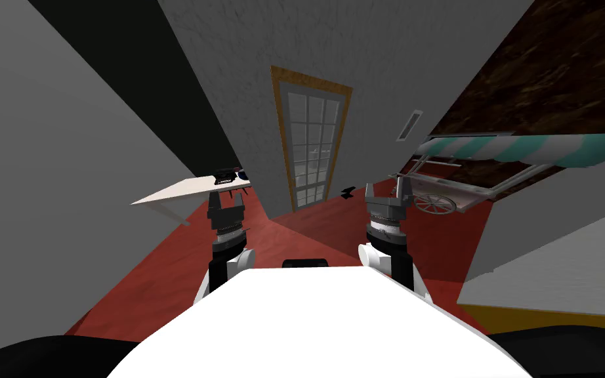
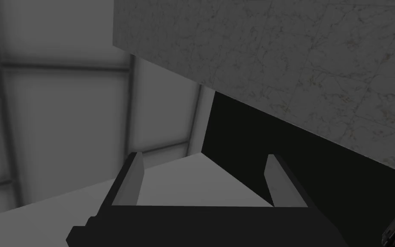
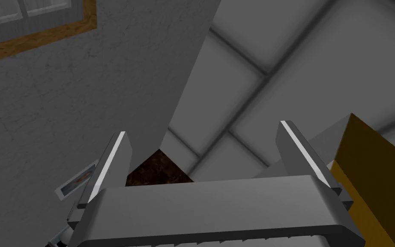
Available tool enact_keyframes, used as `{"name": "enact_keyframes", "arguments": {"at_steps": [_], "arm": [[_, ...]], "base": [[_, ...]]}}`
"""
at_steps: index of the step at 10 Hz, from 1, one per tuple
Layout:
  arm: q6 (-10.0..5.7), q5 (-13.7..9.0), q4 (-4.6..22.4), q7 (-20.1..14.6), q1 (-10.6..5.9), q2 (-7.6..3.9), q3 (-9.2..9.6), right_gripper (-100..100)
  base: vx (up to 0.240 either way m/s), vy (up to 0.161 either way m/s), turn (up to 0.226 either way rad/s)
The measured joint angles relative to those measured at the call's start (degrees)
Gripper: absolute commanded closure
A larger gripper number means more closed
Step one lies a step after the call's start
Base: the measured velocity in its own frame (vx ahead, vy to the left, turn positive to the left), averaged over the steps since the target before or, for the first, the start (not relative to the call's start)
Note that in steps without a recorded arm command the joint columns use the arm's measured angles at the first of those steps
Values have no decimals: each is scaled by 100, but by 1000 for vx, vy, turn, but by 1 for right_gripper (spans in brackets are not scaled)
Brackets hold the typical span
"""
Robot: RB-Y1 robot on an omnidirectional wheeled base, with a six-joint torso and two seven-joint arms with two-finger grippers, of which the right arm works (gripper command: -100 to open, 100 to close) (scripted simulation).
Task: Pull the door open
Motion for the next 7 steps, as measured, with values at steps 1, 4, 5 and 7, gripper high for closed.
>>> {"name": "enact_keyframes", "arguments": {"at_steps": [1,4,5,7], "arm": [[-19,-75,97,-65,-12,-42,8,-100],[-159,-281,452,-290,-62,-141,34,-100],[-170,-379,589,-385,-122,-186,27,-100],[-185,-508,814,-524,-213,-226,65,-100]], "base": [[94,-1,185],[102,8,140],[92,-13,165],[79,-6,134]]}}
